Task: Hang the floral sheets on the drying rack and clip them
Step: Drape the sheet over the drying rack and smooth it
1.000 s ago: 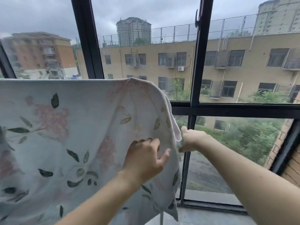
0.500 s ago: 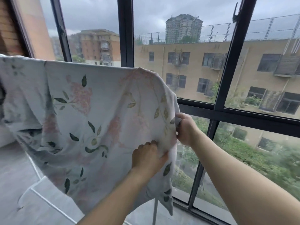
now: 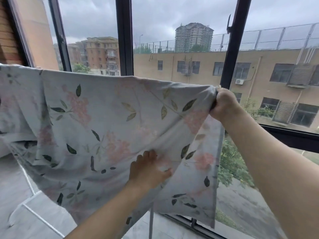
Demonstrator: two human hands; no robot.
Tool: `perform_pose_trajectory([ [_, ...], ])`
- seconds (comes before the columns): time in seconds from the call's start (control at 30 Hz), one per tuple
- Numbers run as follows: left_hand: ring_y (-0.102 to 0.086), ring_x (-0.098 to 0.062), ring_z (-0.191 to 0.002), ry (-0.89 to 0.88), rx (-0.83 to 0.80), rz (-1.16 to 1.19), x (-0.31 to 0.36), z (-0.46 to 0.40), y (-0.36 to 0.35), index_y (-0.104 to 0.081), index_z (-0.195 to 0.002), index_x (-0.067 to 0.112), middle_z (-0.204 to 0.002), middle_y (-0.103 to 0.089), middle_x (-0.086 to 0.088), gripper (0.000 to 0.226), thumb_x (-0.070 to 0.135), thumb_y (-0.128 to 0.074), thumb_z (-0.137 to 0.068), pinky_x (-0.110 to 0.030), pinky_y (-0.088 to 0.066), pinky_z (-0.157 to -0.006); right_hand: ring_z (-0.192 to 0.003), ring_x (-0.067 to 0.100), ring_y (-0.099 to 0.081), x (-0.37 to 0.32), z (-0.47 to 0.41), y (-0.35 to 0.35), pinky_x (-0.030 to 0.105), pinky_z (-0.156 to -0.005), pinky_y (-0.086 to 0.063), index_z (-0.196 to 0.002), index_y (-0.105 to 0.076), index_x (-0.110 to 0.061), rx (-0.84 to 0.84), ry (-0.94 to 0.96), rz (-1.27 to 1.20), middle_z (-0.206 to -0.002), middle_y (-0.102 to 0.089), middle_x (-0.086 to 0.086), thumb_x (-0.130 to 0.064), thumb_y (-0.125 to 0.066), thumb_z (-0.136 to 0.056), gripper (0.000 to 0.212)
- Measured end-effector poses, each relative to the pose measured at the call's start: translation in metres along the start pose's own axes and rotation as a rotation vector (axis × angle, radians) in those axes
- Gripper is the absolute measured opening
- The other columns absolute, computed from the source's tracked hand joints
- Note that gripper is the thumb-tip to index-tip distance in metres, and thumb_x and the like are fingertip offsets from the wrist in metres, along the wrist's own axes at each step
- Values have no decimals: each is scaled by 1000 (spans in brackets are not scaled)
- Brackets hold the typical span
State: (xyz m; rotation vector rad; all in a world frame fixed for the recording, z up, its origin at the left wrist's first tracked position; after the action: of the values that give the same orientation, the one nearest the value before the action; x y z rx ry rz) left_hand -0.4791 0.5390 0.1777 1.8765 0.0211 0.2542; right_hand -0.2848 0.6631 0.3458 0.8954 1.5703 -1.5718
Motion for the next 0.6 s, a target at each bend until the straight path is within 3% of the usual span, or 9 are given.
perform_pose_trajectory([
  [0.1, -54, -28, -117, 20, 13, -17, 26, 3, -6, -38, -137, 20, -129, -54, -5, 90, 82, -46, -72, -38, -49, -91, -94, 30, -68, -19, 7, -7, 50, -79, -57, -128, -49, -13, -153, 60, -132, -111, -65, 17, -28, -34, -104, 33],
  [0.17, -59, -27, -111, 48, 45, -136, 31, -1, -12, -46, -131, 15, -122, -59, -7, 68, 66, -46, -86, -37, -52, -86, -94, 33, -69, -13, 15, -11, 50, -71, -58, -129, -44, -21, -233, 71, 29, -114, -64, 16, -39, -35, -102, 33],
  [0.23, -62, -26, -104, 69, 55, -148, 23, -6, -14, -53, -122, 14, -116, -63, -7, 35, 37, -41, -98, -35, -53, -80, -91, 29, -70, -10, 24, -10, 47, -68, -58, -121, -43, -29, -231, 109, 200, -111, -63, 10, -43, -34, -102, 26],
  [0.3, -64, -27, -95, 53, 38, 62, 13, -7, -11, -55, -111, 15, -104, -63, -5, 24, 25, -35, -100, -32, -50, -71, -88, 28, -70, -12, 27, -7, 46, -68, -58, -122, -44, -28, -236, 129, 188, -112, -63, 11, -45, -32, -102, 29],
  [0.37, -62, -26, -80, 26, 43, 347, 10, -2, 9, -53, -95, 13, -85, -60, -6, 23, 23, -33, -102, -32, -41, -61, -91, 29, -70, -13, 25, -7, 44, -72, -58, -134, -43, -17, -327, 85, 47, -119, -62, 17, -49, -30, -101, 47],
  [0.5, -50, -9, -61, 72, 267, 958, 1, 3, 92, -63, -82, 14, -67, -60, -1, 30, 25, -37, -90, -31, -38, -59, -113, 34, -59, 16, 37, -21, 47, -103, -42, -141, -40, 0, -605, -104, -61, -122, -60, 20, -69, -32, -90, 86],
  [0.57, -53, -9, -64, 36, 230, 1165, 6, -2, 120, -68, -80, 13, -67, -61, 5, 33, 20, -38, -89, -27, -41, -60, -121, 38, -53, 38, 48, -30, 53, -105, -39, -138, -43, 2, -697, -189, -39, -128, -55, 22, -76, -34, -84, 95],
  [0.6, -57, -11, -70, 23, 193, 1243, 9, -4, 126, -69, -86, 7, -74, -65, -1, 34, 12, -37, -94, -25, -44, -64, -120, 38, -53, 47, 54, -36, 53, -103, -41, -135, -44, 3, -758, -219, -16, -127, -55, 22, -77, -33, -84, 96],
])
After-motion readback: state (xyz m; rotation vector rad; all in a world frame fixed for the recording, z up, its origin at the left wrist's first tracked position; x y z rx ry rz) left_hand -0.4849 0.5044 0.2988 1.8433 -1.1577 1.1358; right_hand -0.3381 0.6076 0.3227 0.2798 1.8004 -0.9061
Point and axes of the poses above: each hand's wrist, its own z-axis away from the middle knuckle, its own y-axis out of the back of the hand, x = y × z, the point moved 8 cm from there along -z, towards the middle knuckle
